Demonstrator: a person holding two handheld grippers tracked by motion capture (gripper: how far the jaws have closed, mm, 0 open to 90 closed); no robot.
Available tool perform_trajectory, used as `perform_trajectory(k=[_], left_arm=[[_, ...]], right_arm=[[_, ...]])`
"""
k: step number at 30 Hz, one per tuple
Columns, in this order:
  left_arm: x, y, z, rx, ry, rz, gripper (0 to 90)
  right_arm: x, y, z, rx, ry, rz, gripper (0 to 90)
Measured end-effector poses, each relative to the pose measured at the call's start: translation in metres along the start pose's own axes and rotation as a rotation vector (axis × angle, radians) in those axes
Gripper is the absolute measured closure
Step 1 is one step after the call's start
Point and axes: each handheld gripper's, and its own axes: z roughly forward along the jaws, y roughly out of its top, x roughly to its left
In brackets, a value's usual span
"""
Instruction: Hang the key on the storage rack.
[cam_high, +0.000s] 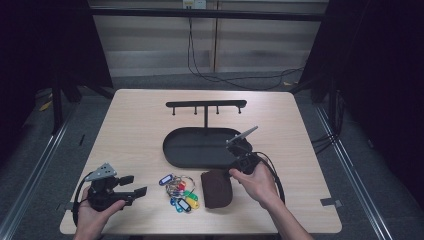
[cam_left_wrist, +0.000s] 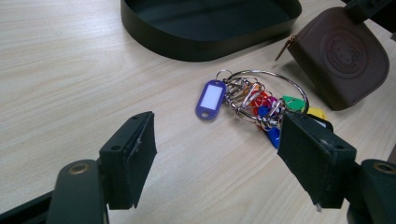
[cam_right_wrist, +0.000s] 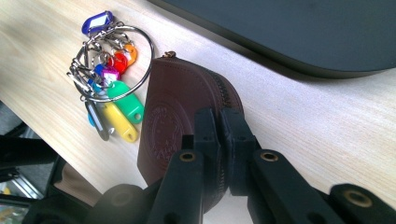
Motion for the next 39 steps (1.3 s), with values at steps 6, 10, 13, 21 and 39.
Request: perform_trajectory(k=[6, 10, 13, 21, 39], left_arm=[[0.000, 0.000, 0.000, 0.003, 0.002, -0.001, 27.8], [0.000, 0.000, 0.000, 0.003, 0.002, -0.001, 27.8], [0.000, 0.000, 0.000, 0.001, -0.002, -0.003, 27.7], [0.000, 0.000, 0.001, 0.009, -0.002, 0.000, 27.7], [0.001, 0.000, 0.001, 0.018, 0.000, -0.004, 24.1]], right_arm=[[0.009, 0.002, -0.007, 0.021, -0.032, -0.049, 85.8], [0.015, 0.005, -0.011, 0.067, -0.063, -0.067, 85.9], [0.018, 0.006, -0.015, 0.093, -0.098, -0.072, 86.1], [0.018, 0.008, -0.027, 0.117, -0.119, -0.094, 86.7], [0.010, 0.009, -0.051, 0.093, -0.138, -0.093, 87.3]])
